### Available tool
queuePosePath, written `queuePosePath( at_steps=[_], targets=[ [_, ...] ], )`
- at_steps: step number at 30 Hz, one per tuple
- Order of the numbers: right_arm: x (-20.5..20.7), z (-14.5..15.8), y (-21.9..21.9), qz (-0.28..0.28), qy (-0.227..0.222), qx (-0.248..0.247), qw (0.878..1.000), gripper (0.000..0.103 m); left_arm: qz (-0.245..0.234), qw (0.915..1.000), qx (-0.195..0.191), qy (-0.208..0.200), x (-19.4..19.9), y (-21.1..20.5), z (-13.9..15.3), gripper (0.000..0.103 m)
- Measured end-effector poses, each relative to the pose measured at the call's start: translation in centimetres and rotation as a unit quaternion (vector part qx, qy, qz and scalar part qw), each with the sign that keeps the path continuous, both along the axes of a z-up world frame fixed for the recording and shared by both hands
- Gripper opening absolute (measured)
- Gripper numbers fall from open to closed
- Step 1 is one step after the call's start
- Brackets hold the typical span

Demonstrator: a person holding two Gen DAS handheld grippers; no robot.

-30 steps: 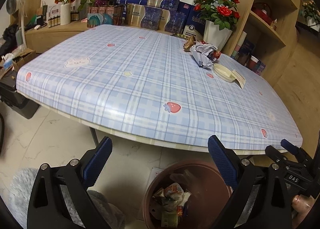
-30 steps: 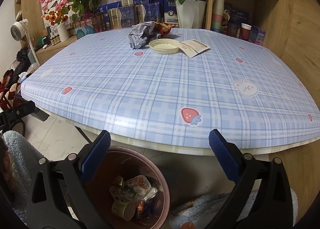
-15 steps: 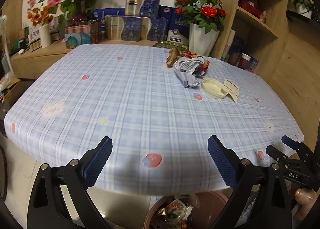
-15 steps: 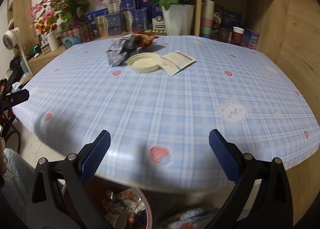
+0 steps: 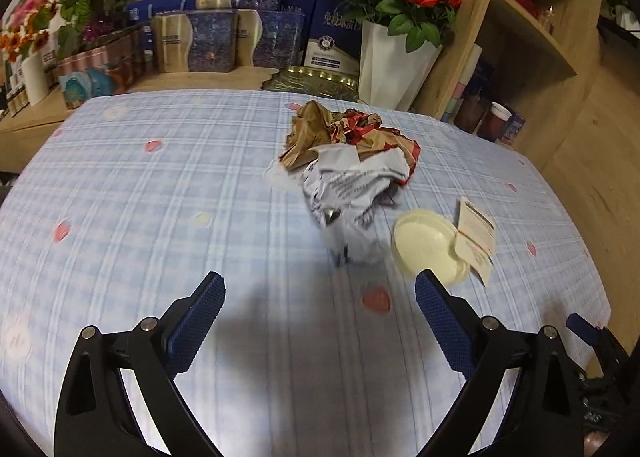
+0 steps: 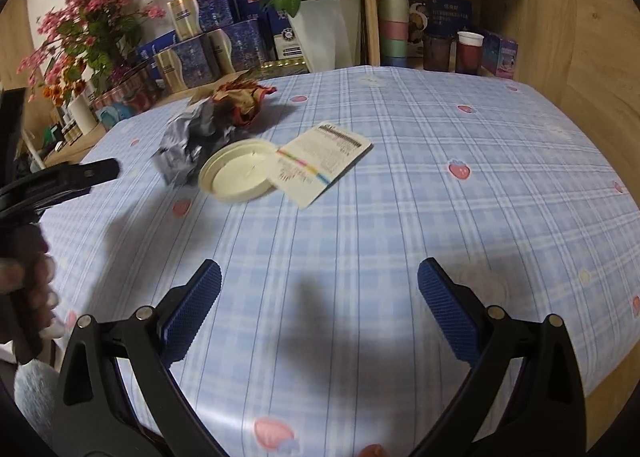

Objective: Collect trash
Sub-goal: 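Grasp the crumpled white foil bag with the left gripper while the right grasps the printed card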

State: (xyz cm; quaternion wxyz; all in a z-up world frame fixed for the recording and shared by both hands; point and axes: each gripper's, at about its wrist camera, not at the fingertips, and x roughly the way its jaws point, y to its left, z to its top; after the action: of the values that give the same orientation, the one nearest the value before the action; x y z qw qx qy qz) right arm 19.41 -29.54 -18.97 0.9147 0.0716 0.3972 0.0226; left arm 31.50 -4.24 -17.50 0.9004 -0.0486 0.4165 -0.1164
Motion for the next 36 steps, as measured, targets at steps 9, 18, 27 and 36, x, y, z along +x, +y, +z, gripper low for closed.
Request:
queuePosePath(
  at_steps=[9,18,27,36],
  targets=[
    [5.1,0.3,-1.9,-0.018,0.023,0.026,0.999,0.097,-0.015,0.9988,0.026,0.038,6.5,-2.6,-2.7,0.066],
    [10.6,-0.8,-2.2,-0.057,0.070,0.086,0.992,0.097,-0.046,0.9982,0.018,0.035,4.4,-1.9,-2.7,0.023],
    [15.9,-2.3,-1.1,-0.106,0.107,0.091,0.984,0.097,-0.035,0.9989,0.004,0.032,-0.6,2.5,-2.7,0.022],
    [18.5,-3.5,0.7,-0.149,0.142,0.044,0.978,0.098,-0.030,0.9988,-0.018,0.033,-3.9,4.7,-3.0,0.019]
  ],
)
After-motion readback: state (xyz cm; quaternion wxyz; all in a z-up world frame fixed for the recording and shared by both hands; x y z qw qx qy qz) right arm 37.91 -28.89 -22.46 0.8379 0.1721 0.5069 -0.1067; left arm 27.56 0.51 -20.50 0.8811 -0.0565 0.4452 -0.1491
